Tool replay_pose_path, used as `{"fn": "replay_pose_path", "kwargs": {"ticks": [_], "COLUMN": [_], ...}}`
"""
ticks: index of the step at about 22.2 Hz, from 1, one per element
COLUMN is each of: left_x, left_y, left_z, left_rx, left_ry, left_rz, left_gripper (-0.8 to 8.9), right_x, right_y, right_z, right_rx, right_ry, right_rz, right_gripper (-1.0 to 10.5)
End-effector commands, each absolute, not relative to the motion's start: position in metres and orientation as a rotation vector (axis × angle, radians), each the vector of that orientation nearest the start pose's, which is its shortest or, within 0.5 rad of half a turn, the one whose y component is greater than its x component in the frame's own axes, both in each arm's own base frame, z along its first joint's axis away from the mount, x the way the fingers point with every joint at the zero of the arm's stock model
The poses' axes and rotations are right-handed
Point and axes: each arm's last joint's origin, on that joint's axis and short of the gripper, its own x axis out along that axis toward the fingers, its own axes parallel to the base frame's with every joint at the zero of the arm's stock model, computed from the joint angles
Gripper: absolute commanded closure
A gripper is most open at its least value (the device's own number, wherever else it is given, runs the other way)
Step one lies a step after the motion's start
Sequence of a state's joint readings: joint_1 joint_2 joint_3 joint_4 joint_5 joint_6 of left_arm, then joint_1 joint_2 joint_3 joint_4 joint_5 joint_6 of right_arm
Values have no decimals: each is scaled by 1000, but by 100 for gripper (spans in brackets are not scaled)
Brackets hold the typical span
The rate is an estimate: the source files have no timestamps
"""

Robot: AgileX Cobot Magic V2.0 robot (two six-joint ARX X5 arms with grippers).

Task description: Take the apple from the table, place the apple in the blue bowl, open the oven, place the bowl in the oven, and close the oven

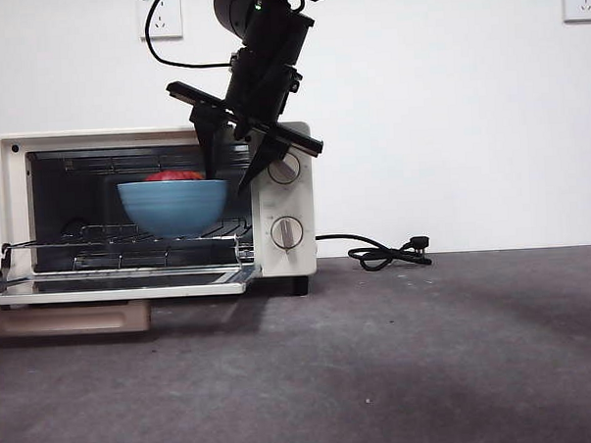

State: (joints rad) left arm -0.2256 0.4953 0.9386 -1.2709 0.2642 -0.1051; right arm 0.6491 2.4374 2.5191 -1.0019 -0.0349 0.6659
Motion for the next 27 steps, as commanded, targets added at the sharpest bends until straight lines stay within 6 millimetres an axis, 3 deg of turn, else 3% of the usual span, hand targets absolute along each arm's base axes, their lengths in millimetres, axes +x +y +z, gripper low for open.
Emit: {"fn": "replay_pose_path", "kwargs": {"ticks": [1, 9, 13, 19, 23, 26, 27], "left_x": [46, 46, 46, 49, 57, 66, 72], "left_y": [-18, -18, -18, -15, -14, -14, -14], "left_z": [316, 316, 316, 316, 316, 314, 313], "left_rx": [-100, -100, -97, -43, 24, 95, 123], "left_ry": [859, 857, 854, 833, 835, 867, 888], "left_rz": [-421, -421, -416, -291, -219, -156, -119], "left_gripper": [818, 818, 818, 818, 819, 819, 820], "right_x": [411, 393, 380, 349, 325, 308, 303], "right_y": [312, 315, 310, 298, 300, 305, 305], "right_z": [279, 313, 343, 393, 422, 433, 437], "right_rx": [262, 109, 58, 13, -22, -51, -60], "right_ry": [1062, 985, 920, 830, 721, 675, 663], "right_rz": [308, 356, 379, 455, 595, 653, 667], "right_gripper": [760, 760, 760, 760, 761, 786, 842]}}
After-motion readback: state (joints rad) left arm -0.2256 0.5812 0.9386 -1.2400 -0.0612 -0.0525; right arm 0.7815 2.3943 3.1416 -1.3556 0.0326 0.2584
